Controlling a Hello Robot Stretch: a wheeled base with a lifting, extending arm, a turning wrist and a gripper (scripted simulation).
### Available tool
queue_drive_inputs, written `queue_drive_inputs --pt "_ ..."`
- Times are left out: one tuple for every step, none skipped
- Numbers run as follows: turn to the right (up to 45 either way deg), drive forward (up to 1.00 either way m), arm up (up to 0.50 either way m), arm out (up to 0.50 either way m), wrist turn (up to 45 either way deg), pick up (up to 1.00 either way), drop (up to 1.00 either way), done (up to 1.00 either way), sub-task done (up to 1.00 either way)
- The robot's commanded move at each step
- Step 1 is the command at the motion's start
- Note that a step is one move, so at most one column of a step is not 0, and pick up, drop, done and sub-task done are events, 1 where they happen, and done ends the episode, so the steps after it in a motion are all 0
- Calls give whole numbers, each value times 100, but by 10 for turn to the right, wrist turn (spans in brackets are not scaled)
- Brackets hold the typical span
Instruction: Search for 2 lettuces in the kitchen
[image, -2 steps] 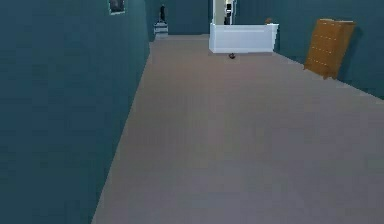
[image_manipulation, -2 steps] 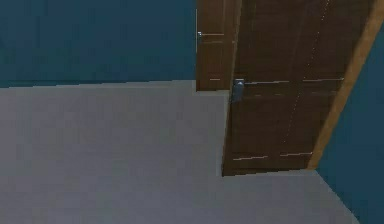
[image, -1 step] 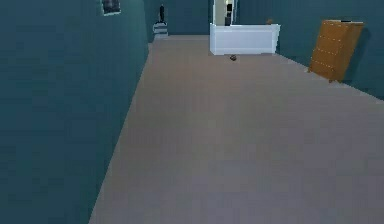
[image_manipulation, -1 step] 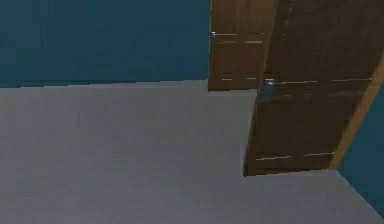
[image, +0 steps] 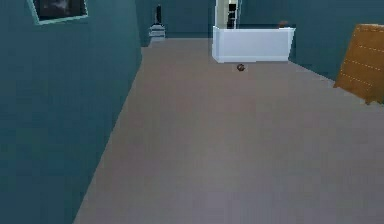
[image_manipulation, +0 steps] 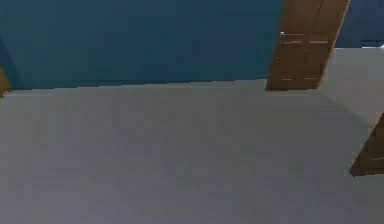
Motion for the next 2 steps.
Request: queue_drive_inputs --pt "0 100 0 0 0 0 0 0 0" --pt "0 100 0 0 0 0 0 0 0"
